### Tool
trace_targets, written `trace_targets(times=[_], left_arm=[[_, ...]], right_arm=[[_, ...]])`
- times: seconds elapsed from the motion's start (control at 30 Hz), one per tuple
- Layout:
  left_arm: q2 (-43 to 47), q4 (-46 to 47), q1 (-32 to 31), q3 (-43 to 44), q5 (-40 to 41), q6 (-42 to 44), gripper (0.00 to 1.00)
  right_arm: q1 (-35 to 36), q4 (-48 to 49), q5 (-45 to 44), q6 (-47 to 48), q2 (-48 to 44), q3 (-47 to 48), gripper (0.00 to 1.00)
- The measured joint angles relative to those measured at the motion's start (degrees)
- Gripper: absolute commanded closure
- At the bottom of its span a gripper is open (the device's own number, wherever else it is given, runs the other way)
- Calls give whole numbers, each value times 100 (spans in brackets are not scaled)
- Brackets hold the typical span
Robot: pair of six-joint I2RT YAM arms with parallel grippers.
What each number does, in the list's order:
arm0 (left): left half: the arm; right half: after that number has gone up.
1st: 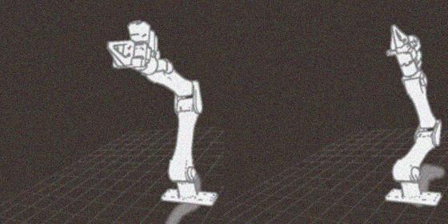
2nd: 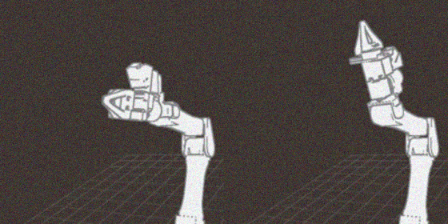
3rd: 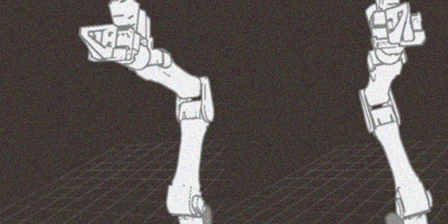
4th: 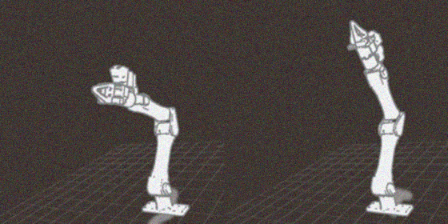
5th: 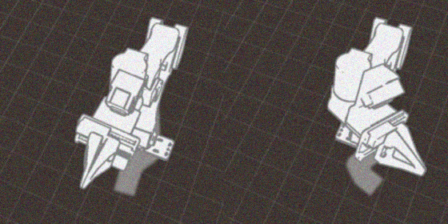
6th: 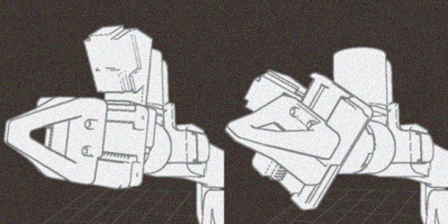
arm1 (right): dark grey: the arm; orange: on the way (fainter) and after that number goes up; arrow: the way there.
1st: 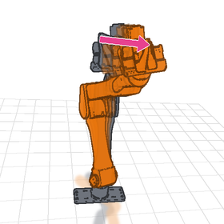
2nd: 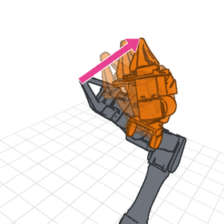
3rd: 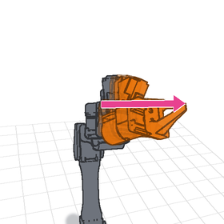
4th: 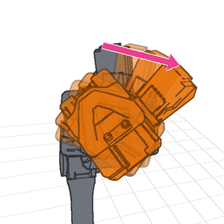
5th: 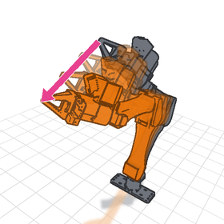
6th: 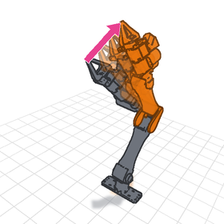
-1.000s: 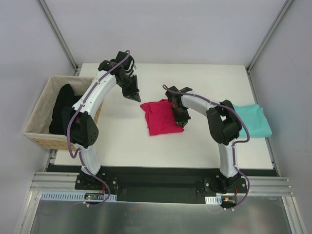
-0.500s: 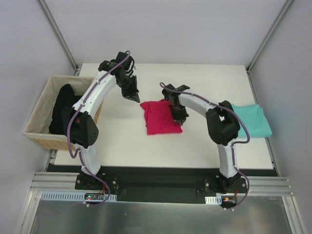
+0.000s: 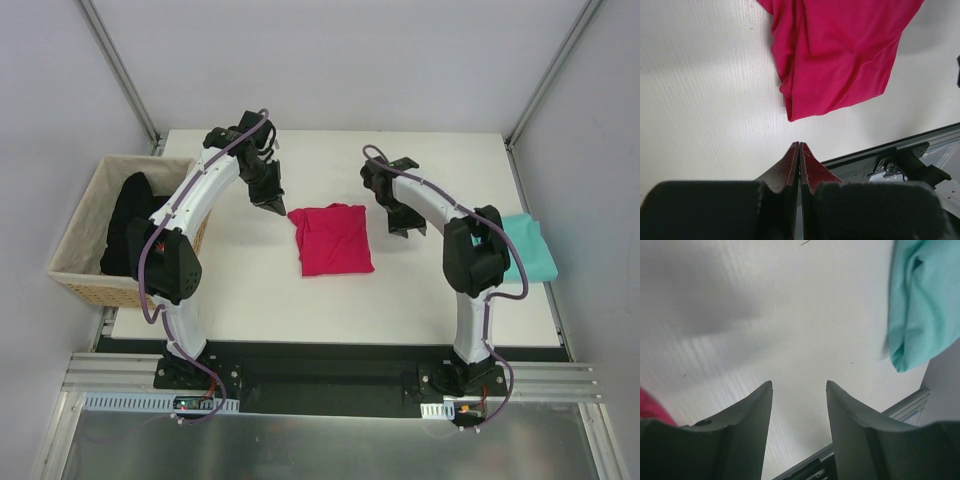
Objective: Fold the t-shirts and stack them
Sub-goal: Fold the long partially folded tshirt into a neat square
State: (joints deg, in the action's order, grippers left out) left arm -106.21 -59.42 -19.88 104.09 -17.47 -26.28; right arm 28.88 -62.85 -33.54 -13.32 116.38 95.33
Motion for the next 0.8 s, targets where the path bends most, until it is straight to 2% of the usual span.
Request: trace_targets(times=[0.23, 0.4, 0.57, 0.63, 0.8], left_arm=[[-2, 2, 0, 175, -20, 76, 100], [-66, -15, 0, 345, -103, 164, 100], [-238, -90, 0, 490, -155, 184, 100], [-293, -105, 0, 501, -153, 184, 100], [-402, -149, 0, 529, -155, 179, 100]], right_arm=[[-645, -109, -439, -175, -153, 90, 50], [-1370, -111, -472, -247, -153, 90, 53], [-2055, -72, -455, -179, -153, 101, 59], [-2269, -63, -446, -105, -153, 181, 65], [-2603, -44, -439, 63, -153, 518, 66]])
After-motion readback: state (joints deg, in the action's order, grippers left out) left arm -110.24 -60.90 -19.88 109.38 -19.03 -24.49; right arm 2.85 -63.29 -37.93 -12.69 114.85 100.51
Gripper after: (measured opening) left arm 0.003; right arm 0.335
